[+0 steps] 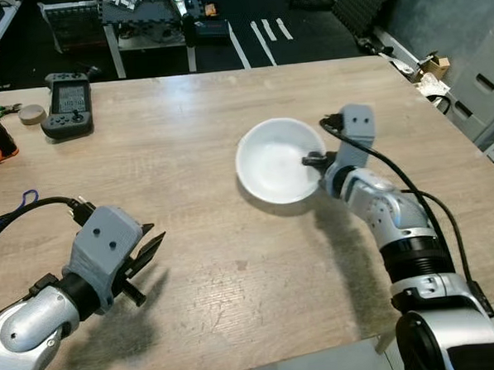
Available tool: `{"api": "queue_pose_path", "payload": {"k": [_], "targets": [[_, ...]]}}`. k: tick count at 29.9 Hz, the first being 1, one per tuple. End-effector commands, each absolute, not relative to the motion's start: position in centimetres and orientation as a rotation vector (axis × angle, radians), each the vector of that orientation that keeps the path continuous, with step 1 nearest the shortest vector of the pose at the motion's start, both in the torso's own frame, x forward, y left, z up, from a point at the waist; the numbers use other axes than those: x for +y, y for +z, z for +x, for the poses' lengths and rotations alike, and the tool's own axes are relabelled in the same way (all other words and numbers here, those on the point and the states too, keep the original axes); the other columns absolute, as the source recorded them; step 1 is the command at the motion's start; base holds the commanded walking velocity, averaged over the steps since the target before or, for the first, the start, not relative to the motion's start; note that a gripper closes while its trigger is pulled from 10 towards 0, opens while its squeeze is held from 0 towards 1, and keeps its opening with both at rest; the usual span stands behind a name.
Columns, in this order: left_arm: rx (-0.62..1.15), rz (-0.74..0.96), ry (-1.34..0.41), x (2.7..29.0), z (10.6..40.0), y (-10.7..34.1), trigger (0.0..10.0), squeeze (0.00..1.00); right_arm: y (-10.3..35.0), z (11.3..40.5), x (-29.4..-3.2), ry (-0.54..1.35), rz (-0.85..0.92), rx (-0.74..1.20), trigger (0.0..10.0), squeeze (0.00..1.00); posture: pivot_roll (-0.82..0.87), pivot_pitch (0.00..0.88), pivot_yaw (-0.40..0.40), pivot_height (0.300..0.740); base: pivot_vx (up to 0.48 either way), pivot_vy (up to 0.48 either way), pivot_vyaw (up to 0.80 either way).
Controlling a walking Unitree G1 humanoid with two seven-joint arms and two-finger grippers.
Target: Setting the table
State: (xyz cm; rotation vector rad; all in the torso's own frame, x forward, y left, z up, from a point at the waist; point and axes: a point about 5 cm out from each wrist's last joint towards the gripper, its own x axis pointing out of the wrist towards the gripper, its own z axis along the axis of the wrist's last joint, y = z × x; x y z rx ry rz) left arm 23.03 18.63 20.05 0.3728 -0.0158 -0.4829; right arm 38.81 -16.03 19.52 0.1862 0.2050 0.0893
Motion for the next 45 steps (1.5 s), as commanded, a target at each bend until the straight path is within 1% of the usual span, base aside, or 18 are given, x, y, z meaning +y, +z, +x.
{"api": "queue_pose_path", "payload": {"k": [1, 3, 5, 10, 13, 20, 26, 28, 29, 30, 31, 32, 33, 34, 35, 36, 39, 45], "targets": [[0.009, 0.358, -0.464, 18.6, 23.2, 19.4, 10.0, 0.0, 18.1, 38.4, -16.7, 0.05, 0.203, 0.251, 10.0, 0.0, 0.12, 0.129, 0.04, 0.74, 0.0, 0.0, 0.0], [0.003, 0.356, -0.45, 18.7, 23.4, 19.4, 10.0, 0.0, 18.1, 38.4, -16.7, 0.05, 0.208, 0.249, 10.0, 0.0, 0.12, 0.129, 0.042, 0.74, 0.0, 0.0, 0.0], [-0.007, 0.357, -0.388, 18.9, 24.0, 19.4, 10.0, 0.0, 17.8, 38.4, -16.3, 0.058, 0.222, 0.249, 10.0, 0.0, 0.12, 0.128, 0.044, 0.74, 0.0, -0.33, 0.0], [-0.029, 0.353, -0.319, 19.1, 24.8, 19.7, 10.0, 0.0, 17.6, 38.5, -15.9, 0.065, 0.233, 0.248, 10.0, 0.0, 0.12, 0.123, 0.041, 0.74, 0.0, -0.395, 0.0], [-0.033, 0.346, -0.305, 19.2, 24.9, 19.8, 10.0, 0.0, 17.7, 38.5, -15.9, 0.065, 0.235, 0.245, 10.0, 0.0, 0.12, 0.122, 0.04, 0.74, 0.0, -0.388, 0.0], [-0.037, 0.319, -0.289, 19.3, 25.1, 20.0, 10.0, 0.0, 17.7, 38.6, -16.1, 0.057, 0.243, 0.24, 10.0, 0.0, 0.12, 0.117, 0.038, 0.74, 0.0, 0.0, 0.0], [-0.019, 0.306, -0.347, 18.8, 24.8, 19.8, 10.0, 0.0, 17.9, 38.5, -16.1, 0.058, 0.213, 0.224, 10.0, 0.0, 0.12, 0.116, 0.037, 0.74, 0.0, 0.0, 0.0], [0.006, 0.29, -0.403, 18.5, 24.4, 19.6, 10.0, 0.0, 18.0, 38.4, -16.3, 0.05, 0.142, 0.216, 10.0, 0.0, 0.13, 0.116, 0.036, 0.74, 0.0, 0.0, 0.0], [0.034, 0.294, -0.48, 18.1, 23.9, 19.5, 10.0, 0.0, 17.9, 38.3, -16.5, 0.046, 0.095, 0.222, 10.0, 0.0, 0.12, 0.116, 0.037, 0.74, 0.0, 0.0, 0.0], [0.034, 0.294, -0.48, 18.1, 23.9, 19.5, 10.0, 0.0, 17.9, 38.3, -16.5, 0.046, 0.095, 0.222, 10.0, 0.0, 0.12, 0.116, 0.037, 0.74, 0.0, 0.0, 0.0], [0.051, 0.309, -0.53, 18.0, 23.5, 19.4, 10.0, 0.0, 17.7, 38.1, -16.7, 0.056, 0.099, 0.252, 10.0, 0.0, 0.12, 0.117, 0.035, 0.74, 0.0, 0.0, 0.0], [0.06, 0.321, -0.554, 18.0, 23.3, 19.3, 10.0, 0.0, 17.3, 37.9, -16.7, 0.086, 0.138, 0.297, 10.0, 0.0, 0.12, 0.117, 0.035, 0.74, 0.0, 0.0, 0.0], [0.058, 0.339, -0.564, 18.1, 23.2, 19.4, 10.0, 0.0, 17.0, 37.6, -16.6, 0.137, 0.184, 0.343, 10.0, 0.0, 0.12, 0.117, 0.035, 0.74, 0.0, 0.0, 0.0], [0.058, 0.339, -0.564, 18.1, 23.2, 19.4, 10.0, 0.0, 17.0, 37.6, -16.6, 0.137, 0.184, 0.343, 10.0, 0.0, 0.12, 0.117, 0.035, 0.74, 0.0, 0.0, 0.0], [0.053, 0.353, -0.56, 18.3, 23.3, 19.4, 10.0, 0.0, 16.8, 36.9, -16.5, 0.237, 0.226, 0.397, 10.0, 0.0, 0.13, 0.119, 0.032, 0.74, 0.0, 0.0, 0.0], [0.053, 0.353, -0.56, 18.3, 23.3, 19.4, 10.0, 0.0, 16.8, 36.9, -16.5, 0.237, 0.226, 0.397, 10.0, 0.0, 0.13, 0.119, 0.032, 0.74, 0.0, 0.0, 0.0], [0.052, 0.36, -0.556, 18.5, 23.4, 19.5, 10.0, 0.0, 17.4, 36.2, -17.5, 0.324, 0.257, 0.427, 10.0, 0.0, 0.12, 0.121, 0.03, 0.74, 0.0, 0.0, 0.0], [0.055, 0.348, -0.577, 17.9, 23.5, 19.3, 10.0, 0.0, 18.8, 36.0, -19.4, 0.344, 0.105, 0.404, 10.0, 0.0, 0.1, 0.122, 0.026, 0.74, 0.0, 0.0, 0.0]]}}
